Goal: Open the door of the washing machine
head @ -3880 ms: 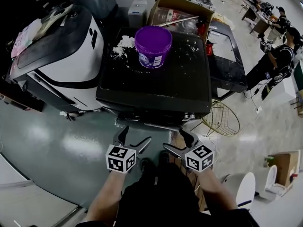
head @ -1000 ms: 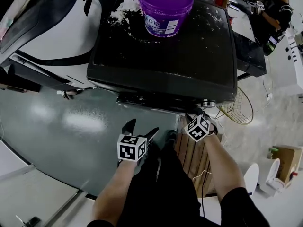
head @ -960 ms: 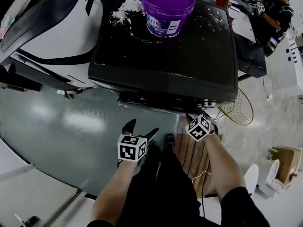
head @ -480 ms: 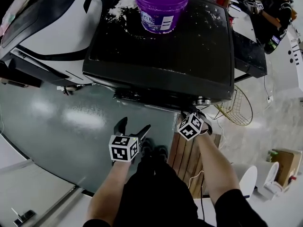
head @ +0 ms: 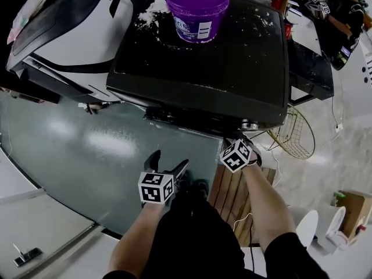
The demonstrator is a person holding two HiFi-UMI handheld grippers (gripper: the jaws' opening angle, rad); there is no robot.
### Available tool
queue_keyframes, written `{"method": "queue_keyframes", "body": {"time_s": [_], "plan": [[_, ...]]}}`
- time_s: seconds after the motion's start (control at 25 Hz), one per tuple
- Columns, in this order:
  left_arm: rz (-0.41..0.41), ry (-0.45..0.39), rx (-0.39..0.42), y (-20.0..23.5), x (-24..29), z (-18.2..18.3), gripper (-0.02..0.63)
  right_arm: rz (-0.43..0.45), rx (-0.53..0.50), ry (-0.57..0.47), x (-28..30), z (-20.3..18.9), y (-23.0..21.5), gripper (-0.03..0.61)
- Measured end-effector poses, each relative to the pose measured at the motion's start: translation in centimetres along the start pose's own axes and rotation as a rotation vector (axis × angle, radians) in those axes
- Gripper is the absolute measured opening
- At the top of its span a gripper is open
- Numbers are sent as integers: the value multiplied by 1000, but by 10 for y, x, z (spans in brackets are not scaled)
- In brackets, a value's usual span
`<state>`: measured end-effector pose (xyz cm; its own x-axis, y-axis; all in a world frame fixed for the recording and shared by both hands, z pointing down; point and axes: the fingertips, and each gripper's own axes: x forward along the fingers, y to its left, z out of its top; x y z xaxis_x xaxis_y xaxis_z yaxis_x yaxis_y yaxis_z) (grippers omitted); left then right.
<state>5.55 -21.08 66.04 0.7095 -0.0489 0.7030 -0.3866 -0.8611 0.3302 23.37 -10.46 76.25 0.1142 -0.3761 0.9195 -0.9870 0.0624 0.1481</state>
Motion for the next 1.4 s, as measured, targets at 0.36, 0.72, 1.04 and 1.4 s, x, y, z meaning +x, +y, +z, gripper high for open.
{"method": "queue_keyframes", "body": {"time_s": [0.36, 0.72, 1.04, 1.4], "plan": [[38, -5, -23, 6, -8, 6, 491, 13, -73, 4, 3, 1, -1, 120], [43, -36, -86, 6, -15, 3, 491, 184, -52, 0, -13, -22, 79, 92], [24, -5, -119, 1, -23, -23, 491, 177, 36, 3, -29, -31, 160, 96], [32, 62, -125, -12, -28, -65, 479, 370, -9, -67, -62, -26, 228, 103]]}}
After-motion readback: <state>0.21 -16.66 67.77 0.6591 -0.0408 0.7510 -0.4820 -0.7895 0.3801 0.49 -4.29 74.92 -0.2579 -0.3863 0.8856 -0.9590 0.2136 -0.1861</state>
